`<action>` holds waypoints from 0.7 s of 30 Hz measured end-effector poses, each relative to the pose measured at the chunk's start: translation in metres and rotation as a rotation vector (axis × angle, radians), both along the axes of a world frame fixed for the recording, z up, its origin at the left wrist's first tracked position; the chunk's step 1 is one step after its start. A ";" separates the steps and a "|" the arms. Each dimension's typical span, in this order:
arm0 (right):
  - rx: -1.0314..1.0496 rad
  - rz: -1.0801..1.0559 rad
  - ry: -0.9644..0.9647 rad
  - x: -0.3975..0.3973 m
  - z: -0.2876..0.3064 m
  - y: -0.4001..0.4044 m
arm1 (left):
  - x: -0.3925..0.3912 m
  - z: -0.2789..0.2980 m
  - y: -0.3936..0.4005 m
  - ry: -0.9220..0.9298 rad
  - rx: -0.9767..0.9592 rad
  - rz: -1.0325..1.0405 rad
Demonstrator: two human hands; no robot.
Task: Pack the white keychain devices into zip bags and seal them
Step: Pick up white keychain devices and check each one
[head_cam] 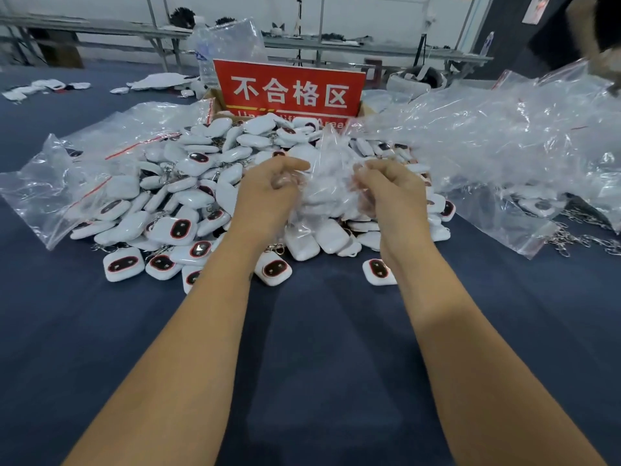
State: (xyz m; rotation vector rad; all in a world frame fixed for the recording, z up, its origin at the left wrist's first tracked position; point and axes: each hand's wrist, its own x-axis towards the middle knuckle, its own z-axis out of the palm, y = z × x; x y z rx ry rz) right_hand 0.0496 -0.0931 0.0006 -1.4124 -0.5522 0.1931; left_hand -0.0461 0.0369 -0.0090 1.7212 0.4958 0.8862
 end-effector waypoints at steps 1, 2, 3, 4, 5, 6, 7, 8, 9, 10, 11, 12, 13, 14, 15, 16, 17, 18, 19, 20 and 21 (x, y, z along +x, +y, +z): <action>-0.011 0.017 -0.016 0.000 -0.001 0.000 | 0.000 0.000 0.001 -0.009 0.015 0.028; 0.000 0.026 -0.017 0.000 -0.001 0.000 | 0.001 0.000 0.002 -0.036 0.005 0.073; 0.016 0.024 -0.014 0.001 -0.002 0.000 | 0.001 0.001 0.002 -0.068 -0.028 0.126; 0.032 0.009 -0.006 0.001 -0.003 0.000 | 0.001 0.002 0.001 -0.107 -0.058 0.194; 0.042 -0.021 0.002 0.002 -0.005 0.001 | 0.001 0.002 0.002 -0.148 -0.038 0.285; 0.047 -0.063 0.008 0.002 -0.006 0.002 | 0.000 0.002 0.002 -0.172 0.063 0.405; 0.052 -0.105 0.016 0.003 -0.007 0.003 | -0.002 0.001 0.002 -0.180 0.233 0.537; 0.062 -0.138 0.029 0.004 -0.007 0.003 | -0.004 0.000 0.002 -0.203 0.433 0.644; 0.077 -0.154 0.043 0.004 -0.007 0.004 | -0.004 -0.001 0.000 -0.246 0.598 0.665; 0.097 -0.148 0.056 0.004 -0.005 0.004 | -0.002 -0.002 -0.003 -0.282 0.701 0.574; 0.120 -0.117 0.072 0.003 -0.005 0.005 | 0.001 -0.004 -0.009 -0.284 0.717 0.417; 0.140 -0.068 0.091 0.001 -0.004 0.004 | 0.005 -0.008 -0.017 -0.239 0.663 0.247; 0.150 -0.009 0.111 -0.001 -0.003 0.004 | 0.009 -0.011 -0.024 -0.165 0.578 0.100; 0.147 0.052 0.121 -0.002 -0.002 0.003 | 0.012 -0.013 -0.030 -0.093 0.492 0.007; 0.120 0.096 0.102 -0.003 -0.002 0.003 | 0.016 -0.016 -0.035 -0.047 0.403 -0.040; 0.072 0.118 0.059 -0.003 -0.003 0.003 | 0.019 -0.018 -0.038 -0.031 0.298 -0.064; 0.016 0.115 -0.001 -0.004 -0.004 0.003 | 0.020 -0.019 -0.039 -0.036 0.185 -0.073; -0.036 0.106 -0.060 -0.005 -0.004 0.003 | 0.022 -0.019 -0.038 -0.045 0.085 -0.063; -0.078 0.100 -0.109 -0.006 -0.005 0.004 | 0.023 -0.018 -0.036 -0.041 0.010 -0.045; -0.107 0.103 -0.139 -0.007 -0.006 0.005 | 0.023 -0.017 -0.032 -0.027 -0.039 -0.033; -0.132 0.109 -0.168 -0.008 -0.006 0.006 | 0.022 -0.017 -0.030 -0.012 -0.062 -0.038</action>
